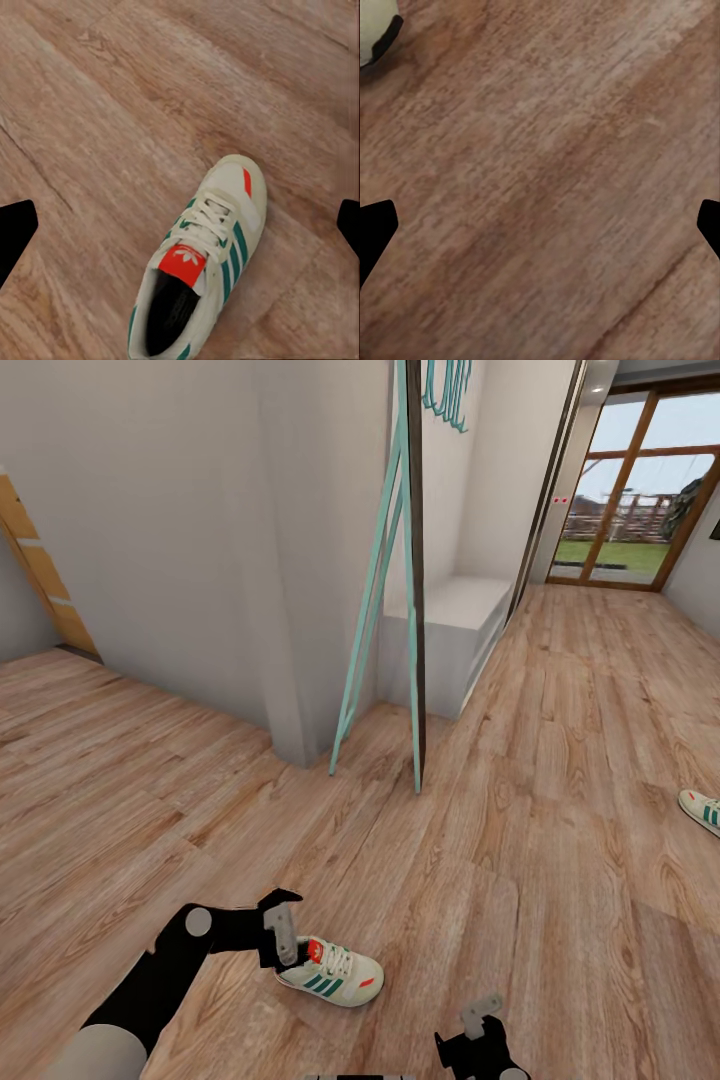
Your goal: Pick up the two gym shoes and the two sandals from the corridor floor and place them onto the hallstand (shoe rack) in the corridor, making sure they are on the rack and not on the floor. Arrange them so the two gym shoes are next to each other and the two sandals are next to each other.
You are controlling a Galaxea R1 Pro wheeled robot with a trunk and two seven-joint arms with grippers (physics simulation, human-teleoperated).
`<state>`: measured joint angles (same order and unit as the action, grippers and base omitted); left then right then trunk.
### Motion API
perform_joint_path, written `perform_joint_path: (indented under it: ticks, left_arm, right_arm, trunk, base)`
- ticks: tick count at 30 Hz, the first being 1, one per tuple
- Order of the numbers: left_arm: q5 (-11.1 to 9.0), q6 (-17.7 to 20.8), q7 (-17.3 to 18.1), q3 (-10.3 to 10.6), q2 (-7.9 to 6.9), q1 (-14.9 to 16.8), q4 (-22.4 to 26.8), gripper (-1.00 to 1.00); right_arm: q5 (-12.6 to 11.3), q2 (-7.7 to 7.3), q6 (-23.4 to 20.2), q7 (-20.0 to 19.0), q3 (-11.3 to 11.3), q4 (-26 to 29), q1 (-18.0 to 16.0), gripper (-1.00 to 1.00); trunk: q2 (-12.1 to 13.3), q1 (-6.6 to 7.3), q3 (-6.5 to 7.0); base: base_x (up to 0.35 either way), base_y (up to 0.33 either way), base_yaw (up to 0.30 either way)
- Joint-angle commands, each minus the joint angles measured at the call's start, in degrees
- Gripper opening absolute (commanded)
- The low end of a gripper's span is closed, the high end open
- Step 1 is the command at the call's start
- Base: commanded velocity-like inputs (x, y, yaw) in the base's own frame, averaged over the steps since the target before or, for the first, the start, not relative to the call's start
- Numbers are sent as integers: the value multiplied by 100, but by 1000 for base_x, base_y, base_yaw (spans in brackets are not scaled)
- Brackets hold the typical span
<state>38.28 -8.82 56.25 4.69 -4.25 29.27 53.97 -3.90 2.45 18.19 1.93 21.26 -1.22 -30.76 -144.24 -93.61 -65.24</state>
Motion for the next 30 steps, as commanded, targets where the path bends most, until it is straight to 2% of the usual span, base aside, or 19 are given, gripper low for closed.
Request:
perform_joint_path:
  ticks: [1, 2, 3, 4, 8, 15, 18, 19, 23, 24, 30]
  left_arm:
    - [31, -44, 170, 51, 2, 0, 4, 100]
    - [31, -44, 170, 51, 2, 0, 4, 100]
    - [75, -86, 320, 118, 4, 0, 6, 100]
    - [197, -147, 545, 266, 9, 0, 22, 100]
    - [388, -218, 774, 439, 11, 0, 79, 100]
    - [491, -279, 889, 515, 7, 0, 91, 100]
    - [516, -487, 910, 509, -2, 0, 79, 100]
    - [528, -807, 916, 407, -79, 0, 53, 100]
    - [531, -1413, 920, -48, -312, 0, -119, 100]
    - [533, -1802, 921, -475, -407, 0, -363, 100]
    - [533, -2493, 917, -1143, -487, 0, -995, 100]
  right_arm:
    - [1, 0, 0, 0, 0, 0, 0, 100]
    - [1, 0, 0, 0, 0, 0, 0, 100]
    - [1, 0, 0, 0, -1, 0, 0, 100]
    - [2, 1, 0, 0, -4, -2, 0, 100]
    - [2, -4, 0, 0, -10, -7, 0, 100]
    - [-2, -7, -2, 0, -13, -22, 0, 100]
    - [-4, -7, -5, 0, -13, -29, 0, 100]
    - [-5, -7, -6, 0, -13, -32, 0, 100]
    - [-5, -10, -8, 0, -15, -34, 0, 100]
    - [-9, -9, -11, 0, -13, -35, 0, 100]
    - [-13, -5, -16, 0, -10, -38, 0, 100]
  trunk:
    - [0, 0, 0]
    - [0, 0, 0]
    - [0, 0, 0]
    - [0, 0, 0]
    - [0, 0, 0]
    - [0, 0, 0]
    - [0, 0, 0]
    - [0, 0, 0]
    - [0, 0, 0]
    - [0, 0, 0]
    - [0, 0, 0]
  base:
    - [0, 0, 0]
    - [0, 0, 0]
    - [0, 0, 0]
    - [0, 0, 0]
    - [0, 0, 0]
    - [0, 0, 0]
    - [0, 0, 0]
    - [0, 0, 0]
    - [0, 0, 0]
    - [0, 0, 0]
    - [0, 0, 0]
